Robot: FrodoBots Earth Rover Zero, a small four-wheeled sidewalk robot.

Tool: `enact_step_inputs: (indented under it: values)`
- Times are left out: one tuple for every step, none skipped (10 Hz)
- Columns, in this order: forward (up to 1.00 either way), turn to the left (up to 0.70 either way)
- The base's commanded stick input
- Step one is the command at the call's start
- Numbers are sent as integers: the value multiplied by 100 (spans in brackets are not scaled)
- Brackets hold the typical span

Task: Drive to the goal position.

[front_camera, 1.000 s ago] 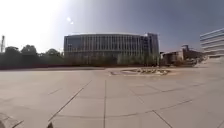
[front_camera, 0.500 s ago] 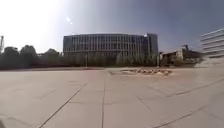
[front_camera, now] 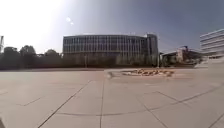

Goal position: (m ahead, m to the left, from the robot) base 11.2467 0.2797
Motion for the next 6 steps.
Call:
enact_step_inputs:
  values:
    - [70, 2]
    - [70, 2]
    - [70, 2]
    - [70, 2]
    - [70, 0]
    - [70, 0]
